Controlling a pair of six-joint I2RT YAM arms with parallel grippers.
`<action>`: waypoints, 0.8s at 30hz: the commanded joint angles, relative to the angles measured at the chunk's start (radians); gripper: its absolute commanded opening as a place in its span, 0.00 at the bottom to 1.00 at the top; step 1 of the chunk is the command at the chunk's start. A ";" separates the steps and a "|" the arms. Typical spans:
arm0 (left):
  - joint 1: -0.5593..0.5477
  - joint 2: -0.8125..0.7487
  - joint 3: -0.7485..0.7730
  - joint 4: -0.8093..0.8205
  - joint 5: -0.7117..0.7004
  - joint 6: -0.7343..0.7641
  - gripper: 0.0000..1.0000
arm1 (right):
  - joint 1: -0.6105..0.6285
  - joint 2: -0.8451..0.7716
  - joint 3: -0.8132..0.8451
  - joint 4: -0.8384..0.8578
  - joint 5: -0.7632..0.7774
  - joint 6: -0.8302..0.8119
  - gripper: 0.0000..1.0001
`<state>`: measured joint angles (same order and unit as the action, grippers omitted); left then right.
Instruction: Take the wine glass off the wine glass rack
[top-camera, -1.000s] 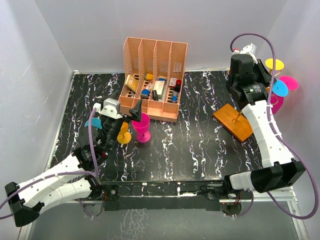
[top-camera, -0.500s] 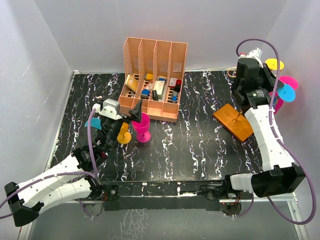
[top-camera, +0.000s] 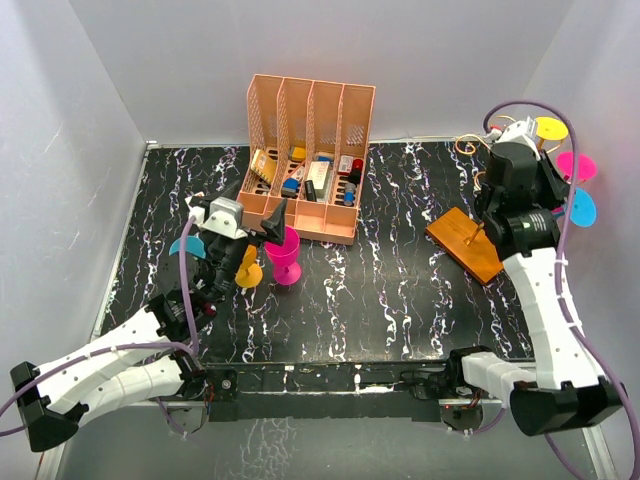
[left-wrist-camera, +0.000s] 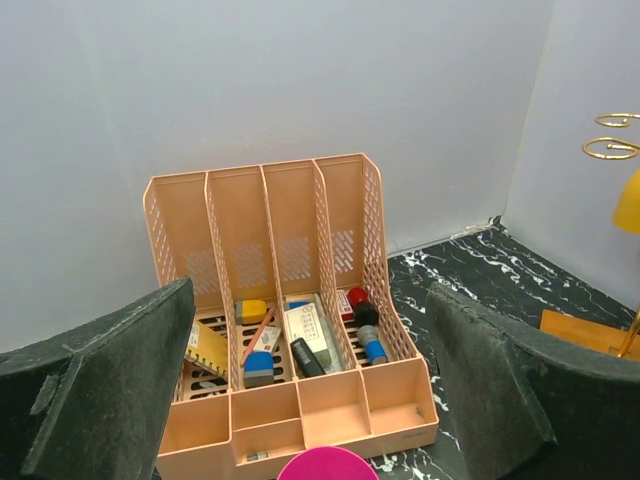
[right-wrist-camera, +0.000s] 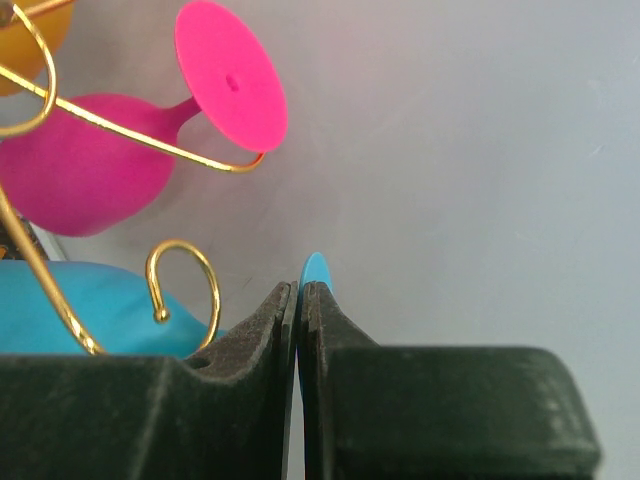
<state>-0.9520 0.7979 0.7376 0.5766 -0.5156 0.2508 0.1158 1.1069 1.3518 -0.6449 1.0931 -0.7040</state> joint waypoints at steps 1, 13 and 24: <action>0.005 0.019 0.002 0.039 0.012 0.008 0.97 | -0.001 -0.099 -0.038 -0.029 -0.086 0.042 0.08; 0.009 0.037 0.001 0.041 0.014 -0.002 0.97 | 0.061 -0.391 -0.109 -0.193 -0.606 0.089 0.08; 0.010 0.144 0.059 -0.021 -0.019 -0.085 0.97 | 0.076 -0.552 -0.169 -0.056 -1.298 0.406 0.08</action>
<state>-0.9447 0.9073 0.7429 0.5739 -0.5091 0.2096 0.1883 0.5507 1.2240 -0.8715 0.0746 -0.4908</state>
